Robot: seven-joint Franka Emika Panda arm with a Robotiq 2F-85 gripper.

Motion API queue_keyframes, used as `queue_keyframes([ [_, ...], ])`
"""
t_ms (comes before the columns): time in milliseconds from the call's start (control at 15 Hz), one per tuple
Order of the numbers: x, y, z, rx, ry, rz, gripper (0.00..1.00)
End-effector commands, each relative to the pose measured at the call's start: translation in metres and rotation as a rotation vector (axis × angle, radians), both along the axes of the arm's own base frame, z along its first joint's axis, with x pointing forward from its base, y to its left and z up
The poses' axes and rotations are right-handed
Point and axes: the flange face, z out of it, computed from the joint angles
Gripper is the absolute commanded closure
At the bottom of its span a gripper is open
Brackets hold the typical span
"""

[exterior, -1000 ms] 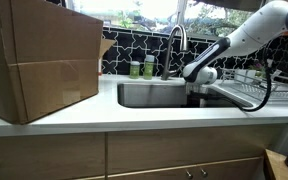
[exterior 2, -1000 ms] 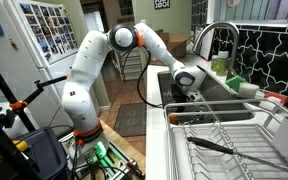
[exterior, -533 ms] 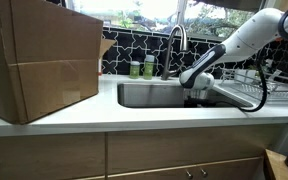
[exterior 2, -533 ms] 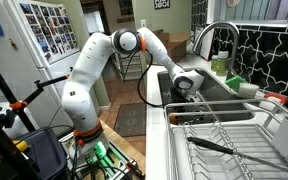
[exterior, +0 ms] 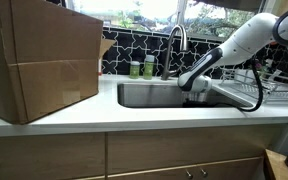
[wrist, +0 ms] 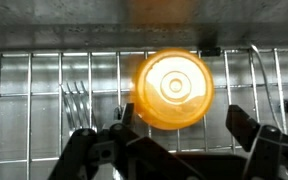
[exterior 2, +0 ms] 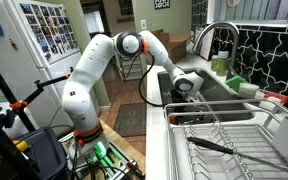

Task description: Remove the orange bowl from the sink

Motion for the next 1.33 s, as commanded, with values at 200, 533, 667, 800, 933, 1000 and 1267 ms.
queue_keyframes([
  [200, 0.004, -0.002, -0.019, -0.006, 0.023, 0.024, 0.45],
  [533, 0.006, -0.001, -0.018, 0.001, 0.021, 0.033, 0.63],
  [667, 0.006, -0.001, -0.017, 0.009, 0.019, 0.035, 0.63],
  [800, 0.006, 0.000, -0.012, 0.035, 0.009, 0.043, 0.52],
  [933, 0.003, 0.002, -0.005, 0.066, 0.007, 0.064, 0.44],
  [1000, 0.002, 0.002, -0.002, 0.078, 0.011, 0.074, 0.42],
  [1267, 0.000, 0.008, 0.001, 0.127, 0.040, 0.101, 0.17],
])
